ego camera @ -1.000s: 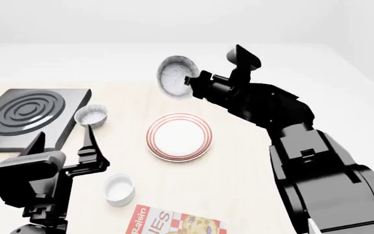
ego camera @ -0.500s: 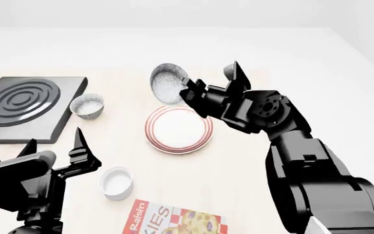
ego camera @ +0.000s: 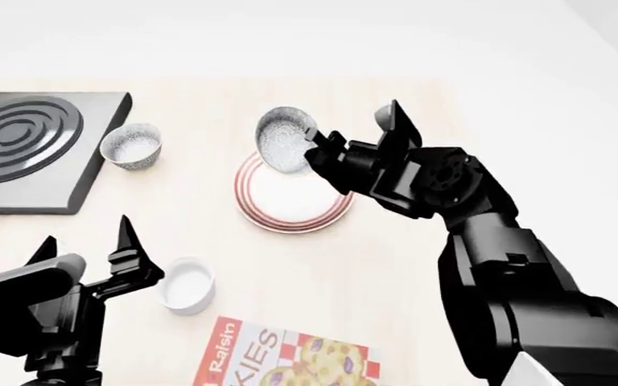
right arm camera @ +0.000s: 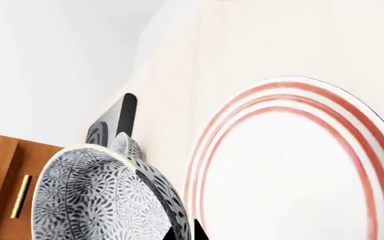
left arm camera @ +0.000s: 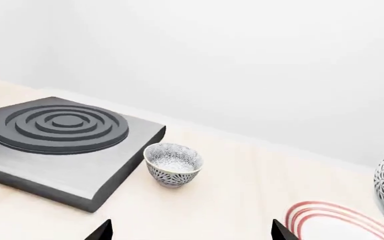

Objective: Pick the akita bowl next to the cookies box and place it on the plate.

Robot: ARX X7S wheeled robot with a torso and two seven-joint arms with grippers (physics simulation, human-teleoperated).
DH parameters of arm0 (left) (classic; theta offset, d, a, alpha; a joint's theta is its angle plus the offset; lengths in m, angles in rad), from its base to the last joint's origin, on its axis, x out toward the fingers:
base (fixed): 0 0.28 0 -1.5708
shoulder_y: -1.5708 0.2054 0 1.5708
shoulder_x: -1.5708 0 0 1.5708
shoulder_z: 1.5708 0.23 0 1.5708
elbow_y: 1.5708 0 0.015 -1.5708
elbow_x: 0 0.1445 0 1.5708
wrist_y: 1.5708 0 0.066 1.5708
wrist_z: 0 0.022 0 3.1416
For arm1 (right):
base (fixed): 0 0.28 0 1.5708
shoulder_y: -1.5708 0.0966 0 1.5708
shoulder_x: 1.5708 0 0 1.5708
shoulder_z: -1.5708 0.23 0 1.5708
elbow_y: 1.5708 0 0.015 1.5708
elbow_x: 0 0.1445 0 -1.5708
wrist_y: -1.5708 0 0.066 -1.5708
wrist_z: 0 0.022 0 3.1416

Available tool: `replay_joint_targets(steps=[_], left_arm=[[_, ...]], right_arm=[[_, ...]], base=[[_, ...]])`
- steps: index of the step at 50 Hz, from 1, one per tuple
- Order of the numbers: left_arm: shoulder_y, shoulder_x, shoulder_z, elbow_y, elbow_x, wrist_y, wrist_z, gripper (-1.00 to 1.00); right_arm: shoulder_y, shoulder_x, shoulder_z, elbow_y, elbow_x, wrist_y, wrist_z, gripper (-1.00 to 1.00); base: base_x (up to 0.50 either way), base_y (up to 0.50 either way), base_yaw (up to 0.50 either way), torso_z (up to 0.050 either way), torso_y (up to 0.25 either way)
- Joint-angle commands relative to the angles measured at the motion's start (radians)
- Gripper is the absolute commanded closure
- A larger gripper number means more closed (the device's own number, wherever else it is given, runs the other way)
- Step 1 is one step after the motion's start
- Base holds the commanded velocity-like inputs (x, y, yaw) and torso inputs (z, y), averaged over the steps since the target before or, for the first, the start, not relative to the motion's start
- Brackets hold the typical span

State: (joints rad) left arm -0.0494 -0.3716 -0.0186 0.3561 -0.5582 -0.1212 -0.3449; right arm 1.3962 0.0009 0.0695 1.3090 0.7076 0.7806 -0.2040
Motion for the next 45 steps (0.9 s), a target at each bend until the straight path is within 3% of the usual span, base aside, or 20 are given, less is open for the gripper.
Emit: replay_joint_targets(steps=[1,12,22,34,35,45], left_arm=[[0.007,0.005,-0.007,-0.006,-0.004,0.025,0.007,-1.00],[0.000,0.003,-0.001,-0.010,-0.003,0.027,0.009,-1.00],[0.004,-0.001,-0.003,0.004,-0.023,0.015,0.003,-1.00],[0.011,0.003,-0.001,-0.009,-0.019,0.030,0.006,-1.00],[0.013,0.004,-0.001,-0.009,-0.019,0.031,0.005,-1.00],[0.006,0.000,0.002,-0.009,-0.022,0.024,0.002,-1.00]], right_arm=[[0.011,-0.001,-0.070,0.000,0.084,-0.014,0.007,1.00],[0.014,-0.001,-0.065,0.000,0.079,-0.015,0.021,1.00],[0.014,-0.001,0.008,0.000,0.010,-0.018,0.109,1.00],[0.021,-0.001,-0.244,0.000,0.136,-0.064,0.164,1.00],[0.019,-0.001,-0.281,0.000,0.145,-0.062,0.160,-1.00],[0.038,-0.001,-0.374,0.000,0.199,-0.055,0.115,-1.00]], base=[[0.00,0.00,0.00,0.000,-0.250],[0.00,0.00,0.00,0.001,-0.245],[0.00,0.00,0.00,0.000,0.000],[0.00,0.00,0.00,0.000,0.000],[0.00,0.00,0.00,0.000,0.000],[0.00,0.00,0.00,0.000,0.000]])
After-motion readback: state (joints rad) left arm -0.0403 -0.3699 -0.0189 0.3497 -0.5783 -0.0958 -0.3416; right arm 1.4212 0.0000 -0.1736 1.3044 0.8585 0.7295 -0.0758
